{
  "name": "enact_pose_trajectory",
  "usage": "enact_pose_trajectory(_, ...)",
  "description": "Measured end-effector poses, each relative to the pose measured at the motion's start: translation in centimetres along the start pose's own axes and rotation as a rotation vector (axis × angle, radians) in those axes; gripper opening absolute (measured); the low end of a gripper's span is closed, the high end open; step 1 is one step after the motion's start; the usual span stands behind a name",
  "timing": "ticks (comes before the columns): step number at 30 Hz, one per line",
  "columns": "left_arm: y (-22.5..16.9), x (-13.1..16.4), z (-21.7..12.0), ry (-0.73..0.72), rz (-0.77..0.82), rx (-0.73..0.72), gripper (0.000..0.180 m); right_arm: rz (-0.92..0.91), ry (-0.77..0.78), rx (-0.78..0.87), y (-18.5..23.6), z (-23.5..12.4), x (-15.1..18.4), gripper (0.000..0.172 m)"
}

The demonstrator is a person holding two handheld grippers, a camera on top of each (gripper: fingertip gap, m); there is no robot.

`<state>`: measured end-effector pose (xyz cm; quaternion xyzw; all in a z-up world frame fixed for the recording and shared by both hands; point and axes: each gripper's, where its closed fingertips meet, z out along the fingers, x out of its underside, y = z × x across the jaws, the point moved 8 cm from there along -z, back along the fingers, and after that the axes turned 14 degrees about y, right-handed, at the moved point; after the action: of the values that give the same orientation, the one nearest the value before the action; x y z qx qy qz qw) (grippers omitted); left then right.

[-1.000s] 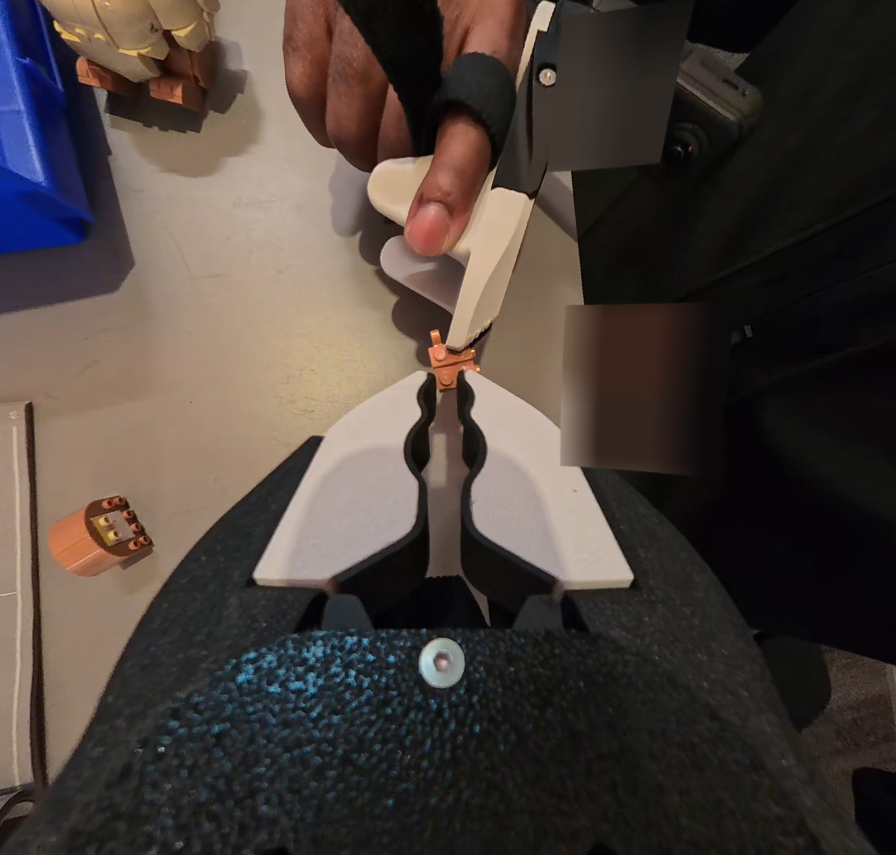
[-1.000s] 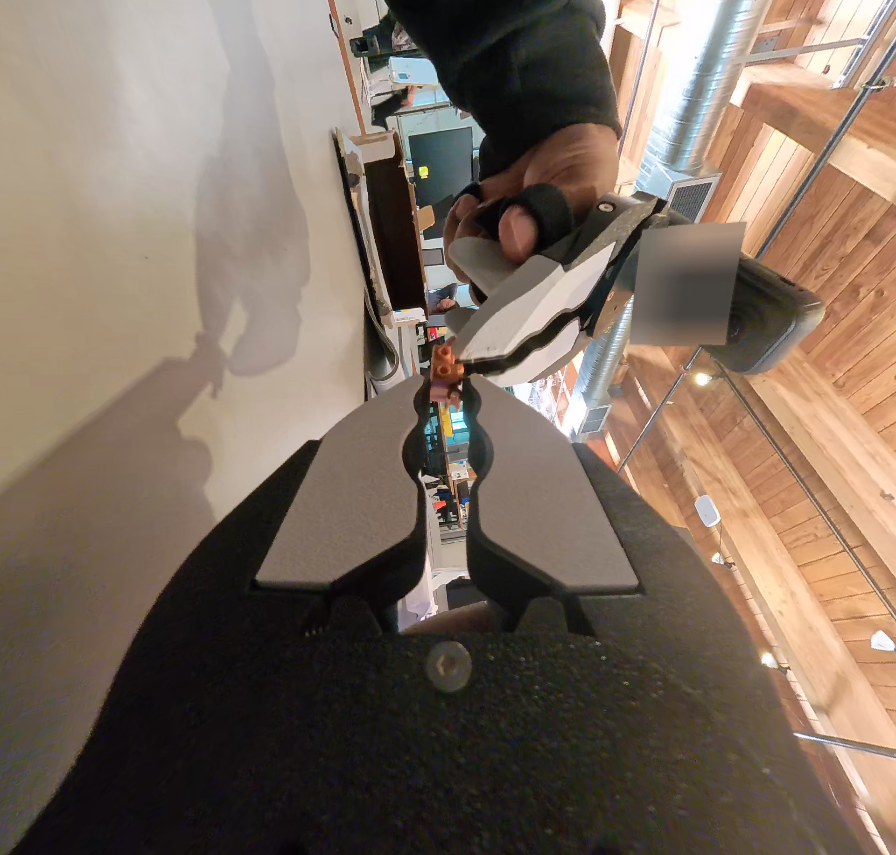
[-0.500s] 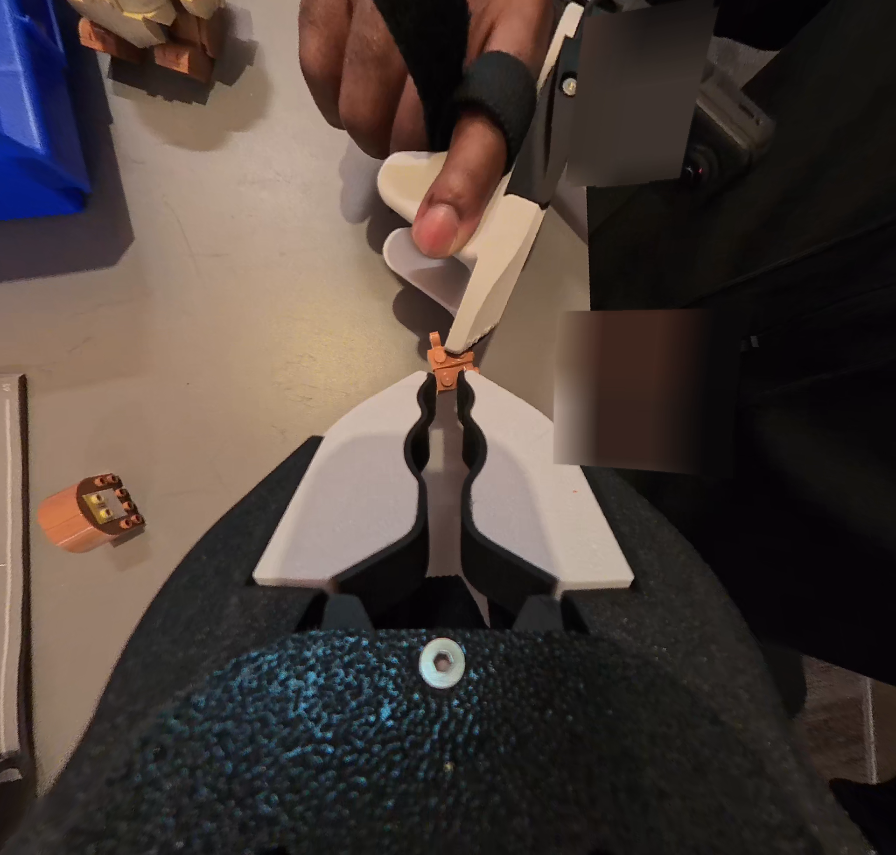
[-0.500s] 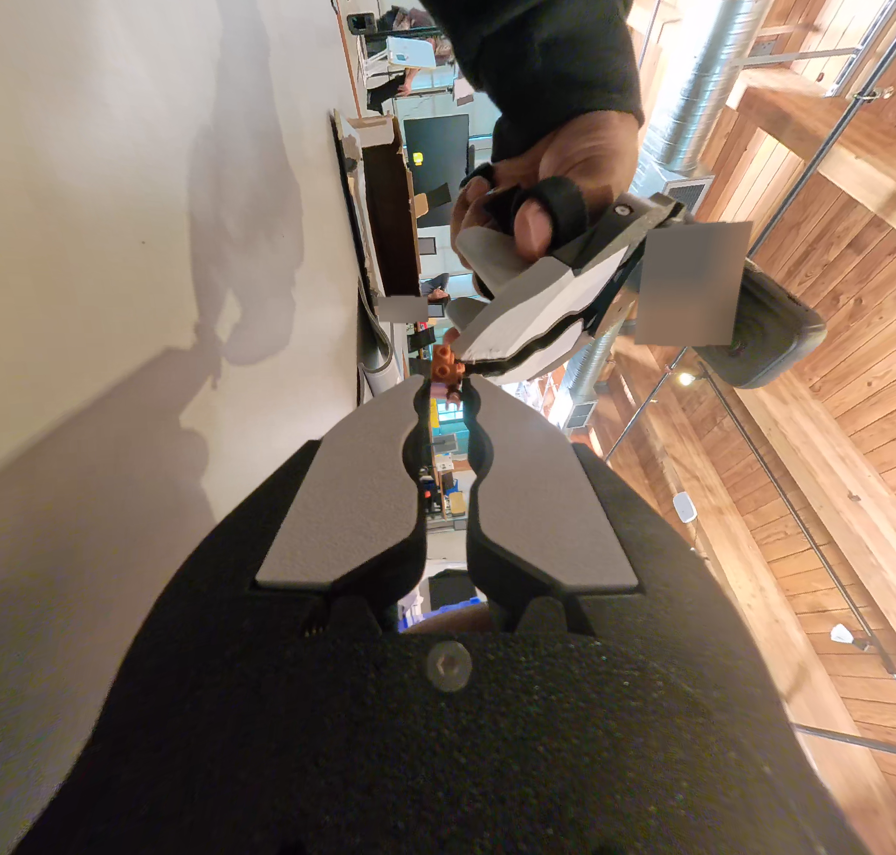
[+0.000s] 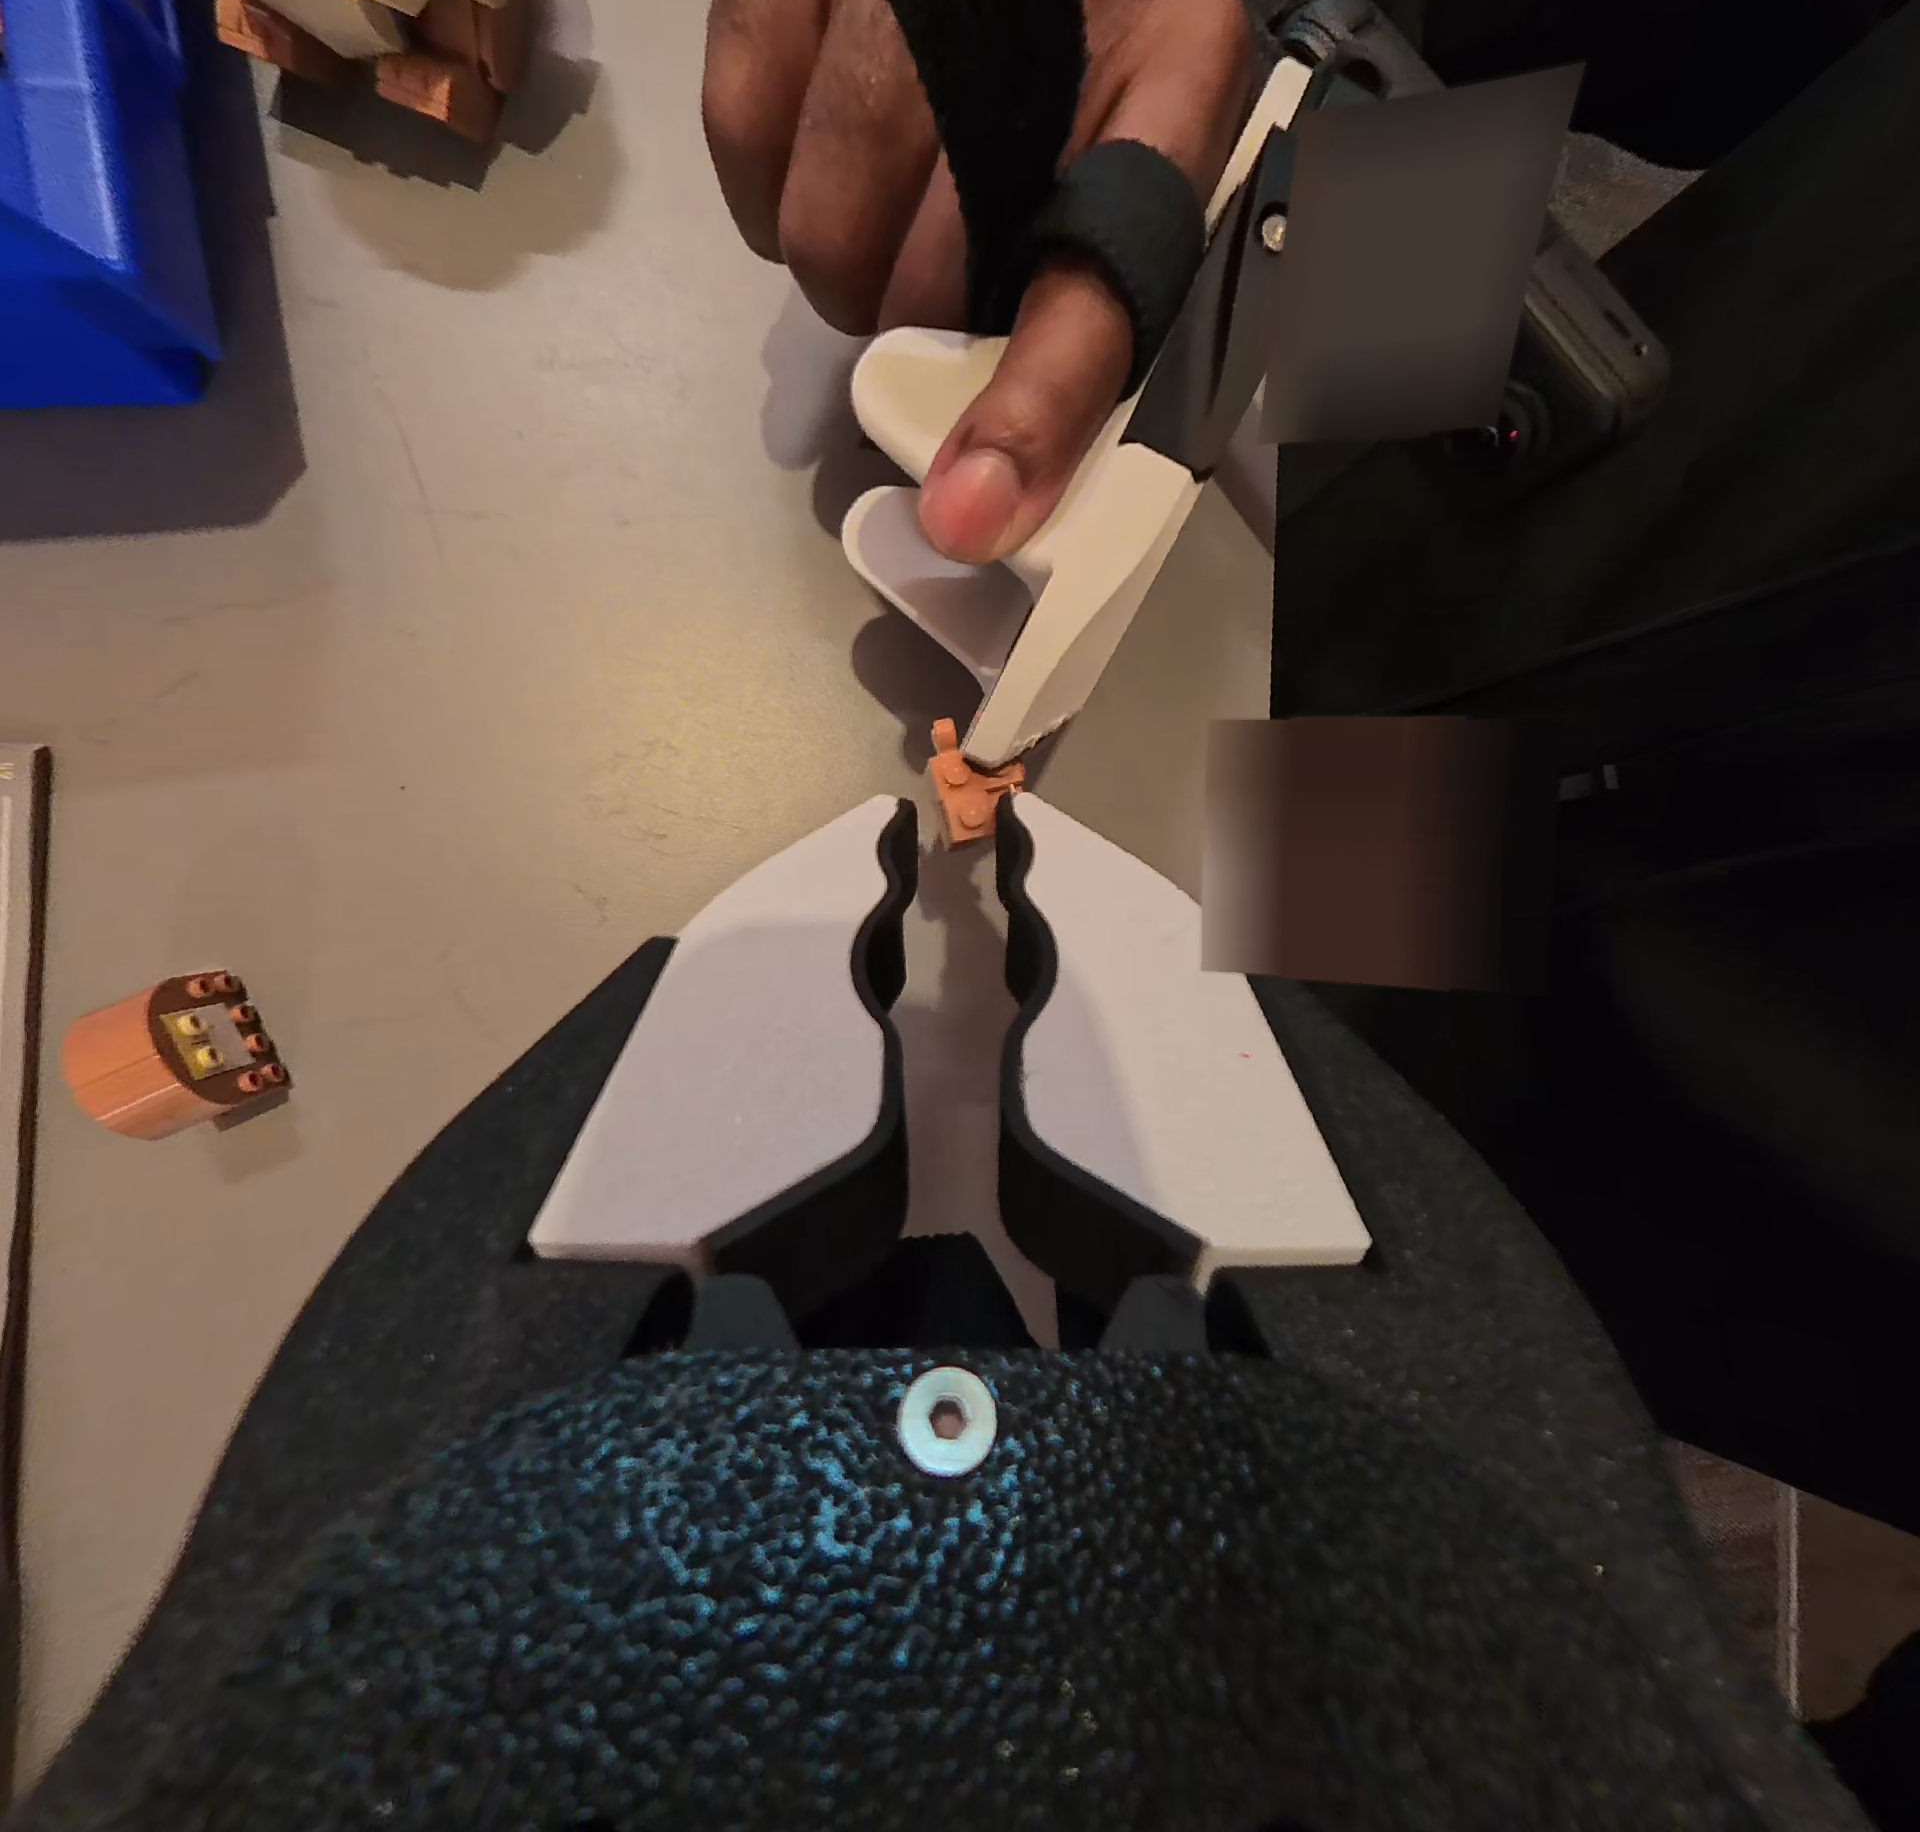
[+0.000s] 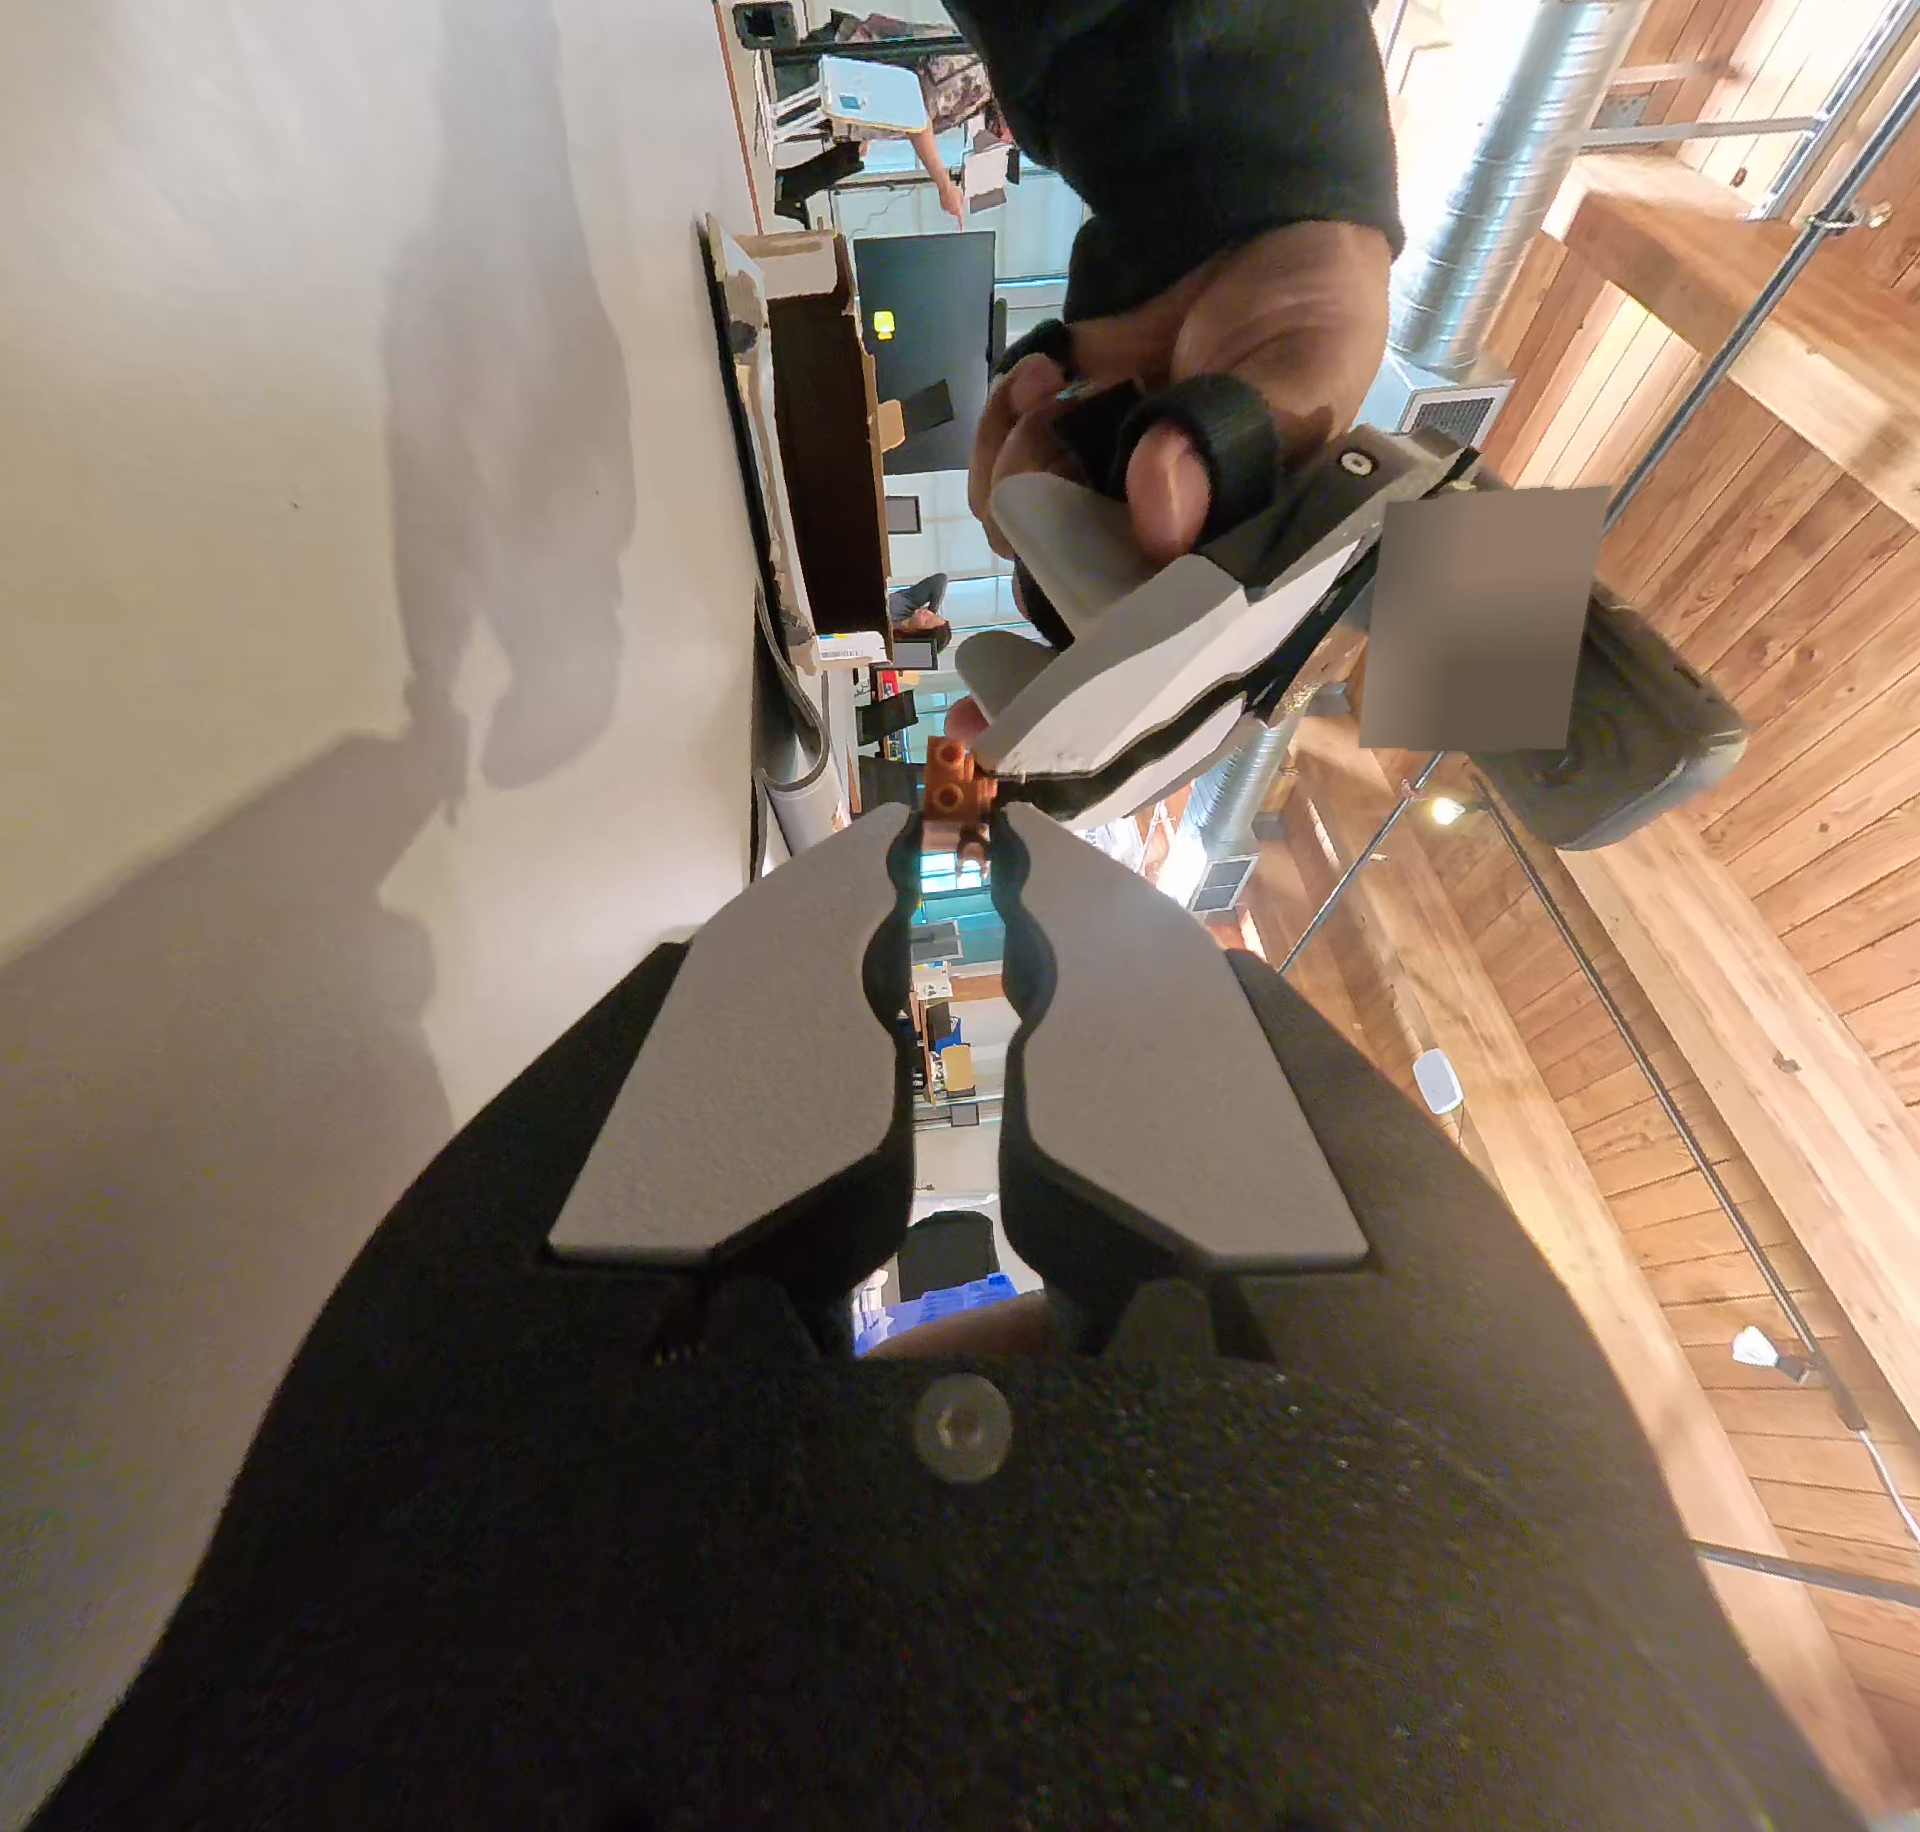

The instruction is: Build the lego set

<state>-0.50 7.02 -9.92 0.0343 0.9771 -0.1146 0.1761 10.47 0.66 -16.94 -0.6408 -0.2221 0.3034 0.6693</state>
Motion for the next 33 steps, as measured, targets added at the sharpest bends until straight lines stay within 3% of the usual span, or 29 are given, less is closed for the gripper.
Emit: enact_pose_trajectory(33,-0.27,0.17,-0.44,-0.052,0.012,0.038,0.015,-0.002,-0.006,0.017,-0.13,0.03,-0.18,0.012)
